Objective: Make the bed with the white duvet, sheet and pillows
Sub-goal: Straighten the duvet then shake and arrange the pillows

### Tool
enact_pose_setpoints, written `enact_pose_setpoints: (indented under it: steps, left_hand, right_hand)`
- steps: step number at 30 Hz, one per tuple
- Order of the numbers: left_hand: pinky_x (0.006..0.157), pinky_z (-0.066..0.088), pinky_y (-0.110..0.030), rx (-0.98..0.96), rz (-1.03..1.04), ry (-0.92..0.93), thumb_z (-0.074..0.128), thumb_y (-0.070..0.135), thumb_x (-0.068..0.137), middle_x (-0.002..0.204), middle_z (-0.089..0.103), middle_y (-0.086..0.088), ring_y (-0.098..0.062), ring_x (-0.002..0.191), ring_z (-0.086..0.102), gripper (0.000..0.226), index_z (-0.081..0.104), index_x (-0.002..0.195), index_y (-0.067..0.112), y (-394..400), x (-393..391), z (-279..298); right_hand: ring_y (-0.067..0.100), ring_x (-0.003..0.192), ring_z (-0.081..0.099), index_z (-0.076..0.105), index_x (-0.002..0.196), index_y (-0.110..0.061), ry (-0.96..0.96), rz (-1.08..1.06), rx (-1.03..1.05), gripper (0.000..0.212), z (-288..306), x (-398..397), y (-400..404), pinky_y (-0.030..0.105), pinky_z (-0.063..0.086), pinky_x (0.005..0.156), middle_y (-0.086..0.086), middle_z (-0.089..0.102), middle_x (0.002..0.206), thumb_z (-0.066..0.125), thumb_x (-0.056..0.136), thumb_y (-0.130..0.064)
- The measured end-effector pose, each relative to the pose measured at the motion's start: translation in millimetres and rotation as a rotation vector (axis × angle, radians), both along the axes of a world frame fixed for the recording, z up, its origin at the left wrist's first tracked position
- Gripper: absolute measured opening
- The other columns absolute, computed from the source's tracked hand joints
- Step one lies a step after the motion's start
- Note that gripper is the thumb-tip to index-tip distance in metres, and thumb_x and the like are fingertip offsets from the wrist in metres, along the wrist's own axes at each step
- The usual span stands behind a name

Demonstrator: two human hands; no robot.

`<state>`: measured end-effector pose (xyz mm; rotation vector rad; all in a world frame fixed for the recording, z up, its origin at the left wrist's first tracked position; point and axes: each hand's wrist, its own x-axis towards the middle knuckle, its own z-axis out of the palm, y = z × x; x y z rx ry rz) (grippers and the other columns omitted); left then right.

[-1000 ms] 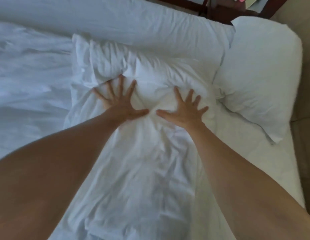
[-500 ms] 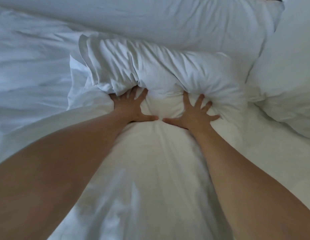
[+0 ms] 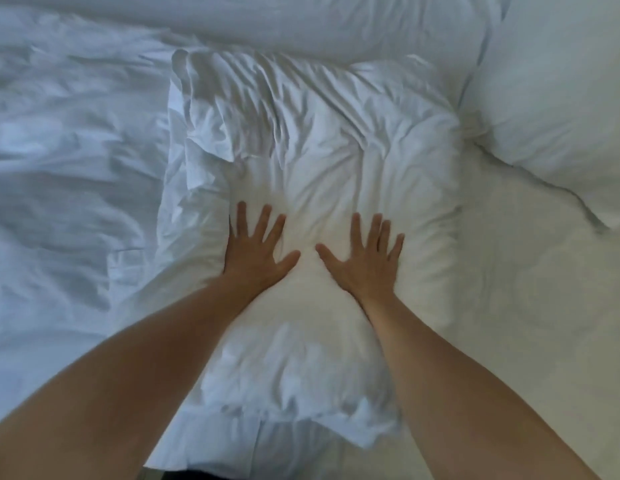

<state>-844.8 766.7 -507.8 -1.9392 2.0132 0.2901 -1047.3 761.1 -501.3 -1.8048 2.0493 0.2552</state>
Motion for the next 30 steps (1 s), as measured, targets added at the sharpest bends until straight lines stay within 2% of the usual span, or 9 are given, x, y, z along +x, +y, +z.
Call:
enact_pose_setpoints:
  steps: [3, 7, 11, 15, 17, 19, 21, 23, 30]
  left_hand:
    - [0.116, -0.013, -0.057, -0.004, -0.092, -0.019, -0.013, 0.071, 0.078, 0.165, -0.006, -0.003, -0.038, 0.149, -0.013, 0.088, -0.001, 0.156, 0.031, 60, 11, 21]
    - [0.115, -0.015, -0.057, 0.060, -0.175, -0.070, -0.005, 0.066, 0.087, 0.163, -0.015, 0.000, -0.024, 0.149, -0.019, 0.077, -0.007, 0.156, 0.031, 128, 34, 54]
    - [0.115, -0.013, -0.059, 0.162, -0.116, -0.089, 0.006, 0.066, 0.093, 0.162, -0.020, -0.001, -0.028, 0.148, -0.023, 0.071, -0.010, 0.154, 0.034, 158, 62, 91]
    - [0.116, -0.006, -0.063, 0.282, -0.030, -0.028, 0.014, 0.061, 0.098, 0.162, -0.019, -0.003, -0.033, 0.147, -0.023, 0.067, -0.008, 0.155, 0.033, 173, 73, 131]
    - [0.115, 0.002, -0.066, 0.303, 0.014, 0.016, 0.021, 0.056, 0.100, 0.164, -0.013, -0.006, -0.032, 0.149, -0.016, 0.066, 0.000, 0.156, 0.029, 182, 76, 149]
    - [0.112, 0.015, -0.068, 0.283, 0.081, 0.062, 0.027, 0.052, 0.100, 0.163, 0.003, -0.007, -0.030, 0.151, 0.001, 0.062, 0.014, 0.154, 0.024, 189, 81, 165]
    - [0.107, 0.029, -0.062, 0.266, 0.181, 0.123, 0.030, 0.048, 0.100, 0.155, 0.023, -0.008, -0.030, 0.143, 0.023, 0.056, 0.026, 0.148, 0.020, 197, 92, 184]
    - [0.102, 0.036, -0.055, 0.239, 0.262, 0.156, 0.032, 0.045, 0.100, 0.147, 0.034, -0.010, -0.031, 0.135, 0.036, 0.054, 0.031, 0.145, 0.017, 207, 107, 199]
    - [0.101, 0.035, -0.051, 0.183, 0.443, 0.176, 0.034, 0.042, 0.100, 0.146, 0.037, -0.012, -0.032, 0.133, 0.039, 0.053, 0.032, 0.145, 0.015, 238, 179, 228]
  right_hand:
    - [0.022, 0.149, -0.022, -0.011, 0.155, -0.031, -0.020, -0.052, 0.087, 0.098, 23, 11, 59, 0.050, -0.021, 0.116, 0.007, -0.019, 0.162, 0.008, 0.077, -0.088]
    - [0.021, 0.147, -0.026, -0.013, 0.155, -0.029, -0.102, -0.157, 0.233, 0.095, 60, 42, 136, 0.048, -0.021, 0.116, 0.007, -0.024, 0.161, 0.014, 0.082, -0.083]
    - [0.026, 0.148, -0.022, -0.011, 0.156, -0.027, -0.168, -0.218, 0.346, 0.090, 100, 71, 170, 0.049, -0.014, 0.118, 0.009, -0.021, 0.162, 0.028, 0.089, -0.073]
    - [0.025, 0.150, -0.015, -0.005, 0.157, -0.026, -0.229, -0.224, 0.344, 0.084, 140, 94, 178, 0.053, -0.003, 0.120, 0.005, -0.017, 0.163, 0.038, 0.094, -0.061]
    - [0.023, 0.151, -0.013, -0.002, 0.157, -0.025, -0.254, -0.201, 0.311, 0.081, 158, 104, 181, 0.053, 0.001, 0.120, 0.003, -0.014, 0.164, 0.041, 0.096, -0.056]
    - [0.023, 0.151, -0.011, 0.003, 0.157, -0.024, -0.274, -0.165, 0.273, 0.080, 170, 114, 181, 0.053, 0.007, 0.121, 0.004, -0.010, 0.164, 0.047, 0.095, -0.051]
    - [0.024, 0.151, -0.008, 0.007, 0.156, -0.021, -0.292, -0.090, 0.252, 0.083, 179, 127, 178, 0.050, 0.013, 0.121, 0.007, -0.006, 0.164, 0.056, 0.093, -0.045]
    - [0.024, 0.151, -0.002, 0.011, 0.155, -0.019, -0.315, -0.014, 0.222, 0.085, 189, 144, 174, 0.047, 0.018, 0.120, 0.010, -0.001, 0.163, 0.062, 0.090, -0.039]
    - [0.023, 0.148, 0.016, 0.014, 0.156, -0.018, -0.326, 0.140, 0.235, 0.087, 214, 211, 176, 0.044, 0.031, 0.115, 0.008, 0.002, 0.162, 0.066, 0.086, -0.022]
